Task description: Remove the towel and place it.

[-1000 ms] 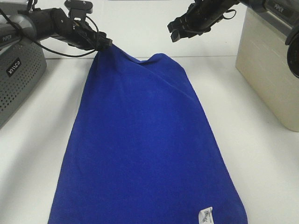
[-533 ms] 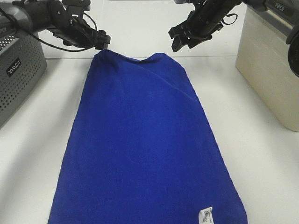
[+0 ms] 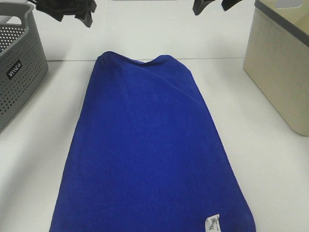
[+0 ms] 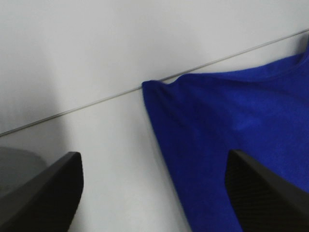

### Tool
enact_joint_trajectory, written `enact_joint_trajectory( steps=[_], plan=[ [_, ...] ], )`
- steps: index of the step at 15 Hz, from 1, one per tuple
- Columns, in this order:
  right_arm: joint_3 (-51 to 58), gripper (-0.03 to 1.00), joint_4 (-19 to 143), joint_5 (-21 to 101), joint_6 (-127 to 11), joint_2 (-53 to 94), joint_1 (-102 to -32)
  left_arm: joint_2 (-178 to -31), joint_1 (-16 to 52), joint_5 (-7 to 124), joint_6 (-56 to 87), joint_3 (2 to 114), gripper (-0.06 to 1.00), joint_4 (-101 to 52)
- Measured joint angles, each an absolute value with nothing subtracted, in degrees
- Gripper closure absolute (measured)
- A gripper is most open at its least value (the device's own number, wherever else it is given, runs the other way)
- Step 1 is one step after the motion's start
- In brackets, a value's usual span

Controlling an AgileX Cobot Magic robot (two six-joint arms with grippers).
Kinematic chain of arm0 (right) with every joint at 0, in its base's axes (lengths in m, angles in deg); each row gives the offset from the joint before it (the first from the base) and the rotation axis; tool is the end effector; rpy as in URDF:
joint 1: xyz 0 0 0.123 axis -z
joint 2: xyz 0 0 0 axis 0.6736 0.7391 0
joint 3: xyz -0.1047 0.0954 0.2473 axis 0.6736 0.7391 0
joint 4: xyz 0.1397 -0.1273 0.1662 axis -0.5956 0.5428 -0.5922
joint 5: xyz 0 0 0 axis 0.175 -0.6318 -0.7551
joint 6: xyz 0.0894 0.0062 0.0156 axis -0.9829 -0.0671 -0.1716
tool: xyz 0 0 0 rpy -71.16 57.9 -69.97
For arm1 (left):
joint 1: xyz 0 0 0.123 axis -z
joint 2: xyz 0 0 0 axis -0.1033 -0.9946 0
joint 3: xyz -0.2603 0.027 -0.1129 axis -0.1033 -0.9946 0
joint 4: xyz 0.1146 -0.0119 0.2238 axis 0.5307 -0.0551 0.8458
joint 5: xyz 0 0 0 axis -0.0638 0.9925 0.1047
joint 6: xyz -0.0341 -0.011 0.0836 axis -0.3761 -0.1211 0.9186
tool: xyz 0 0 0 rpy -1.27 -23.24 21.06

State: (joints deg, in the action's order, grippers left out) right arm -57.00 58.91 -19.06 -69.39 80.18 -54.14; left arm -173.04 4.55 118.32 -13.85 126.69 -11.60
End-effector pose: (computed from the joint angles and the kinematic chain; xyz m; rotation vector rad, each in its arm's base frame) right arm 0.4960 0.1196 0.3097 -0.4893 2.4801 0.2494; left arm 0.5335 -0.0991 0.2655 0.3231 2.4694 -0.0505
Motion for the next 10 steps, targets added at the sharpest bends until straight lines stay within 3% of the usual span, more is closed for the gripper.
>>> enact_joint_trajectory(
  steps=[4, 7, 8, 10],
  plan=[
    [-57.0, 0.14, 59.2, -20.3, -73.6, 73.1, -49.0, -166.7, -4.7, 123.5, -15.9, 129.6, 0.18, -9.9],
    [-54.4, 0.21, 58.4, -20.3, -77.5, 67.9, -44.7, -161.0, -10.7, 123.5, -14.5, 125.3, 0.18, -14.0],
    [-50.8, 0.22, 58.5, -20.3, -77.8, 64.8, -44.9, -158.6, -10.7, 123.5, -14.3, 121.0, 0.18, -14.6],
    [-30.2, 0.23, 58.7, -20.3, -77.9, 49.8, -46.7, -146.9, -10.7, 123.5, -12.6, 97.3, 0.18, -13.3]
  ],
)
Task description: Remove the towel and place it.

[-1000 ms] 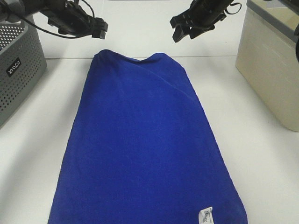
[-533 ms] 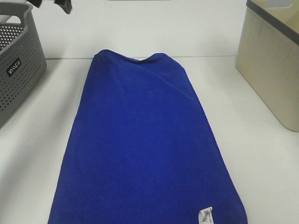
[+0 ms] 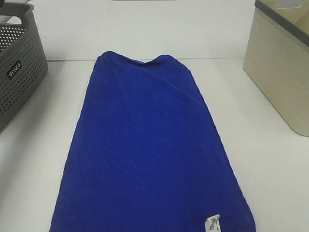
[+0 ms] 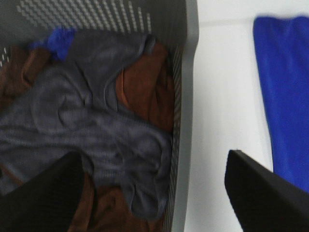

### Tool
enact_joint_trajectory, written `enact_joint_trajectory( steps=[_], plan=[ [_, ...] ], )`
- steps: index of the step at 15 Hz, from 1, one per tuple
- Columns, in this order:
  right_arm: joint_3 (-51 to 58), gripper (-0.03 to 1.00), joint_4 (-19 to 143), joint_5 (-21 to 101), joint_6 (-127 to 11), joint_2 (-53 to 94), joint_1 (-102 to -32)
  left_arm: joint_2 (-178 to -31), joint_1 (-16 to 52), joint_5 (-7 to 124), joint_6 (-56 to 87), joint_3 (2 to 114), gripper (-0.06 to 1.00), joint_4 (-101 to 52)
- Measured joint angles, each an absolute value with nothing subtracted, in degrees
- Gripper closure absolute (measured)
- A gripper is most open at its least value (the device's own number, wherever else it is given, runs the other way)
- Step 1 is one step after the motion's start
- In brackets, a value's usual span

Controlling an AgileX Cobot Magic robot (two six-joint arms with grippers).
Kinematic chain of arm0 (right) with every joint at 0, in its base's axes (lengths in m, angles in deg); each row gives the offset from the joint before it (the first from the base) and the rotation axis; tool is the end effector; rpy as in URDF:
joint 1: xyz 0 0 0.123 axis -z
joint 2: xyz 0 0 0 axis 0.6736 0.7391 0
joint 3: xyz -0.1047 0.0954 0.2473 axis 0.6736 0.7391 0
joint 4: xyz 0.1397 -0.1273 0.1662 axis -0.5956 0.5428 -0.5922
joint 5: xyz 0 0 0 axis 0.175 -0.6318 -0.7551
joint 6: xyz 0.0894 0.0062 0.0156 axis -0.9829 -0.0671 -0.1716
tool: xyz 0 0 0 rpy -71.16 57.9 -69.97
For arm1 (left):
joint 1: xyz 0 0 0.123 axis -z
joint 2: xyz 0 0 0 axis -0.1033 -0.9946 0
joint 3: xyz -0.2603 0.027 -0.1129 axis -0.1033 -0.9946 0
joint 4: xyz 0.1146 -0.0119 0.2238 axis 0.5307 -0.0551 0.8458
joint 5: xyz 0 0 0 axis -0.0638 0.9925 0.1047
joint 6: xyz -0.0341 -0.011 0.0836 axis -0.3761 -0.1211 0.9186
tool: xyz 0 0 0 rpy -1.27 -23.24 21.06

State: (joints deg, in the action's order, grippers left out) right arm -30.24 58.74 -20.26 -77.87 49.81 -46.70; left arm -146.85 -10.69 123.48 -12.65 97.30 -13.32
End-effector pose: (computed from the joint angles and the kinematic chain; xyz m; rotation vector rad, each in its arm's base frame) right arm 0.3832 0.0453 0.4129 -0.1489 2.4823 0.2593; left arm 0.4451 0.0341 0.3386 0.0157 2.6345 0.0148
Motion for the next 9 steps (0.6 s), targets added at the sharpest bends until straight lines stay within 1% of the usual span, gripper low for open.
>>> enact_joint_trajectory(
  steps=[2, 4, 9],
  plan=[
    [-14.9, 0.23, 58.8, -20.3, -77.9, 36.2, -47.0, -135.7, -10.7, 123.6, -11.4, 79.8, 0.18, -12.8],
    [-2.5, 0.23, 59.0, -20.4, -77.9, 21.4, -47.0, -120.6, -10.7, 120.3, -12.5, 65.5, 0.18, -11.3],
    [17.7, 0.23, 59.4, -20.4, -78.0, -5.1, -47.0, -92.7, -10.7, 115.8, -18.3, 42.5, 0.18, -4.1]
  ],
)
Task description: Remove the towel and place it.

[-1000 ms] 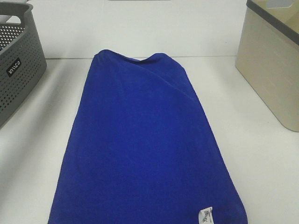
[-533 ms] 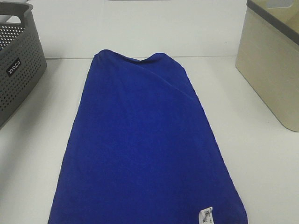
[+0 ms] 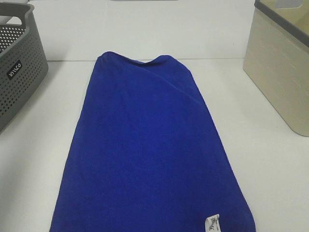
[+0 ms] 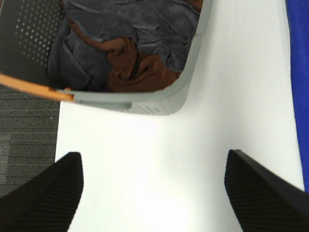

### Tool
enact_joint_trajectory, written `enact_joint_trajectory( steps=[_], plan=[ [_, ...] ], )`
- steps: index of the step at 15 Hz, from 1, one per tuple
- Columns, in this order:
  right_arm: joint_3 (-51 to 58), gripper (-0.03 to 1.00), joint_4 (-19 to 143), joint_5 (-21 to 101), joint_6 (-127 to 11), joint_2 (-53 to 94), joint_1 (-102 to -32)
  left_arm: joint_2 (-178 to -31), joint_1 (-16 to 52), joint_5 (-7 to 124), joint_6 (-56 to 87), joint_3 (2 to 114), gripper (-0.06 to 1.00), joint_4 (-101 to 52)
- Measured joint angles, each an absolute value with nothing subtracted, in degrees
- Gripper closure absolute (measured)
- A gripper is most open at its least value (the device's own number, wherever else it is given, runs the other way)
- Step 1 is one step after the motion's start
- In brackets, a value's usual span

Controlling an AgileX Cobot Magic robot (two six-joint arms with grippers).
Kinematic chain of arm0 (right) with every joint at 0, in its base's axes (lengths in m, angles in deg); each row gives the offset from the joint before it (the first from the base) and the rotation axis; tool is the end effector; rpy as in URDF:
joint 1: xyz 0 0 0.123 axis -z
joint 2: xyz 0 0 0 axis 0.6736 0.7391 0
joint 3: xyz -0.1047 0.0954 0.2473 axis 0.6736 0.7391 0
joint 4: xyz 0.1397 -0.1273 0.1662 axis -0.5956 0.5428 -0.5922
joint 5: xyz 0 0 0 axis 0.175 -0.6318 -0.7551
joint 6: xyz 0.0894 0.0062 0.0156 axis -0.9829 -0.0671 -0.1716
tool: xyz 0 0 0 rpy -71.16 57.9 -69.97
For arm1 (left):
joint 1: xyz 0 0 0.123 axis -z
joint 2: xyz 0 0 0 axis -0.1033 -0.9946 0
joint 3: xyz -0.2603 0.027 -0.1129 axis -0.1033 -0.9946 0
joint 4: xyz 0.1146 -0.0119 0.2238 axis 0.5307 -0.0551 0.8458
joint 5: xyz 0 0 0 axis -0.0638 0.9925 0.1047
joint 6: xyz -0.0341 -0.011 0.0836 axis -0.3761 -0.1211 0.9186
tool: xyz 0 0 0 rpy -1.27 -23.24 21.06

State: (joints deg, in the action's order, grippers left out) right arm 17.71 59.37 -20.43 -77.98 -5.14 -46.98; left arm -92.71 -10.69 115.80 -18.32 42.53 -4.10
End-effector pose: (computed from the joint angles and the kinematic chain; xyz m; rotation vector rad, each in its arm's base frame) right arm 0.1183 0.0248 0.4133 -0.1598 2.3640 0.2435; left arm 0.1971 0.0265 0.3716 -0.0742 2.5110 0.1976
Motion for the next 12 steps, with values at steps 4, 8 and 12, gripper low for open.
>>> enact_joint_trajectory(
  steps=[4, 8, 12],
  plan=[
    [31.1, 0.23, 60.8, -20.4, -78.0, -21.6, -47.0, -71.2, -10.7, 112.7, -18.3, 28.5, 0.18, -0.4],
    [44.2, 0.23, 60.9, -20.5, -76.7, -36.4, -47.0, -49.6, -10.7, 110.8, -17.9, 17.3, 0.18, -0.4],
    [54.8, 0.23, 62.2, -19.3, -76.4, -51.4, -47.0, -32.8, -10.7, 113.1, -16.8, 10.2, 0.18, -3.6]
  ],
)
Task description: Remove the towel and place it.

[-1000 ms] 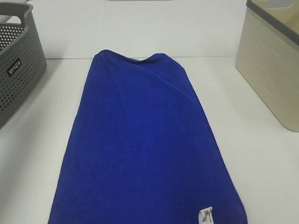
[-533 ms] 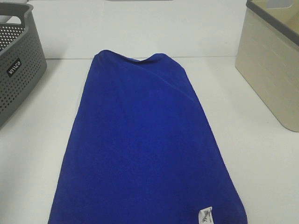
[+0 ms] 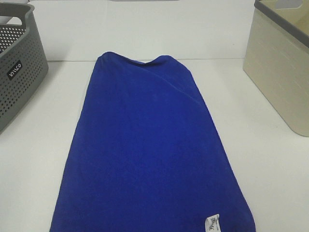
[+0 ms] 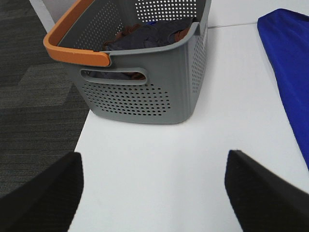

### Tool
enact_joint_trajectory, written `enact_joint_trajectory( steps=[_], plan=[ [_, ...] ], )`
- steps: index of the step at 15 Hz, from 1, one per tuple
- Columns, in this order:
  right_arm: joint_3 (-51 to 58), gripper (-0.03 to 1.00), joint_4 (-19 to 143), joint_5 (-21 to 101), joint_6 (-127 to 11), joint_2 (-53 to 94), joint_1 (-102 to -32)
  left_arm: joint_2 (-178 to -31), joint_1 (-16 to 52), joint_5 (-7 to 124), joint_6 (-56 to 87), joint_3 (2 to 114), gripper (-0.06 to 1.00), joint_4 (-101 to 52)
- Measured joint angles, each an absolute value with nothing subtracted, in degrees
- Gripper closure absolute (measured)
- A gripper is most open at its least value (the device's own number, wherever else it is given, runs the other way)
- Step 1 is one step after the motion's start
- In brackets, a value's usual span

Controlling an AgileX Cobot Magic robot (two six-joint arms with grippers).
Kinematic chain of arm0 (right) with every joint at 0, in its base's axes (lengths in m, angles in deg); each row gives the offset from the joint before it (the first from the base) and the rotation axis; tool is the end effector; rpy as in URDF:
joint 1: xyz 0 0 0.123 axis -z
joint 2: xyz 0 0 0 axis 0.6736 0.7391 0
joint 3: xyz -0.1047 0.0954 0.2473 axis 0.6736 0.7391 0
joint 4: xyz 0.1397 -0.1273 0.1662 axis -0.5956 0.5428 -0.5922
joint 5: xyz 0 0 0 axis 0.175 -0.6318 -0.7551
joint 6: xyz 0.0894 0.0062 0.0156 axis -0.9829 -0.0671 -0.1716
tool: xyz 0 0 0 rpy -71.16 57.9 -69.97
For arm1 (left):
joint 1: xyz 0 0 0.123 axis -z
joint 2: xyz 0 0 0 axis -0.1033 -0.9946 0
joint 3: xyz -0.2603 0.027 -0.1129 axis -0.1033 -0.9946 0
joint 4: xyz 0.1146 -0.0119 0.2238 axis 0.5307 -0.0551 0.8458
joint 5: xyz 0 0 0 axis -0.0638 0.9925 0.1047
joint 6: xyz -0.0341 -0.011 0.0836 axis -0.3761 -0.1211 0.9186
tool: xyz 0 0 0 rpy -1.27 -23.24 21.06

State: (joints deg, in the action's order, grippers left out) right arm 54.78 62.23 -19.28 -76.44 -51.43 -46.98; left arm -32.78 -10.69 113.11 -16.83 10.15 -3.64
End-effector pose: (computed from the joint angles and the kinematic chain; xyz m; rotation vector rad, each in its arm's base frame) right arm -0.0107 0.0100 0.2687 -0.1866 2.1831 0.1604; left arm -0.0067 0.0099 0.2959 -0.0622 1.9842 0.2294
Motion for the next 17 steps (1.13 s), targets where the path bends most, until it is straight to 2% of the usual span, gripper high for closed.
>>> enact_joint_trajectory(
  steps=[5, 17],
  plan=[
    [57.5, 0.23, 65.8, -14.5, -76.6, -52.6, -47.0, -30.8, -10.7, 115.9, -15.2, 8.1, 0.18, -6.0],
    [57.8, 0.23, 65.9, -14.4, -76.7, -52.6, -47.0, -30.8, -10.7, 115.9, -14.2, 8.0, 0.18, -7.2]
  ],
)
